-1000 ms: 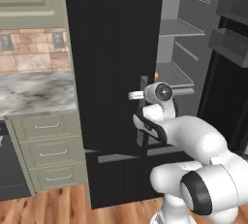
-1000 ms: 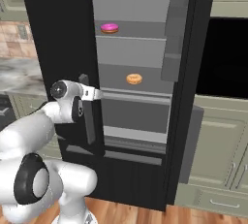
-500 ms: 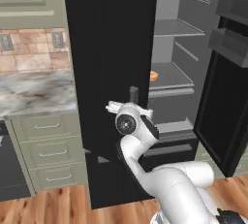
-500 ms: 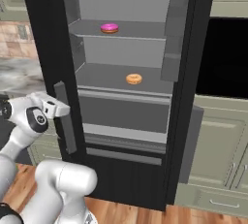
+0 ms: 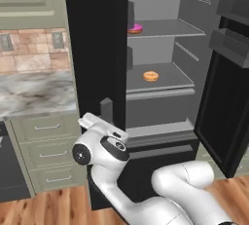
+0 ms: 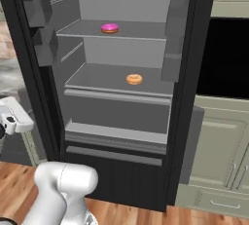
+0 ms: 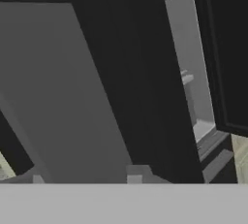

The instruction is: Take the donuts from the fridge and place them on the empty tray on the dining counter.

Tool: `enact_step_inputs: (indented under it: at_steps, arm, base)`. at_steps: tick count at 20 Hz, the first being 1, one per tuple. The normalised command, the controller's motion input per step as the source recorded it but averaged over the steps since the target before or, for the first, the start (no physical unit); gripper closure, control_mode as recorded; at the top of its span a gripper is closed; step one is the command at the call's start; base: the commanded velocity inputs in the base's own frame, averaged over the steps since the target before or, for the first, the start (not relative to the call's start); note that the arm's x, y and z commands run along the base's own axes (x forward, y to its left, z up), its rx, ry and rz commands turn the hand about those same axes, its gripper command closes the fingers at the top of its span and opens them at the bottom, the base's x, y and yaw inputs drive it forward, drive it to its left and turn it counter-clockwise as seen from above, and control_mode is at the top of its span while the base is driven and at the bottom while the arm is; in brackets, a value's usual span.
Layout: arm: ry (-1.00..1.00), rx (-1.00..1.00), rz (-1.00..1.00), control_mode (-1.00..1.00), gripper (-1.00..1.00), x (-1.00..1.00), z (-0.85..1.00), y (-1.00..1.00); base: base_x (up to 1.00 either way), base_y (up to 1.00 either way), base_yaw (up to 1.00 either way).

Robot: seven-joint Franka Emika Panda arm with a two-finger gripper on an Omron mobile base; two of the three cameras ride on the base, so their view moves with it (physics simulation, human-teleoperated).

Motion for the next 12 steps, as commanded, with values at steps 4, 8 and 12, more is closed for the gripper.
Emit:
enact_step_inputs:
  at_steps: [4,8,12]
  arm:
    - [-0.19,0.0,-0.04,-1.0,-1.0,-0.79,0.34,0.11]
    - [-0.21,0.0,0.0,-1.0,-1.0,-1.0,0.39,-0.08]
    - [-0.19,-0.03,0.14,-1.0,-1.0,-1.0,0.34,0.0]
  base:
    - [0.0,0.0,0.0]
    - [0.0,0.0,0.0]
    - [0.0,0.0,0.0]
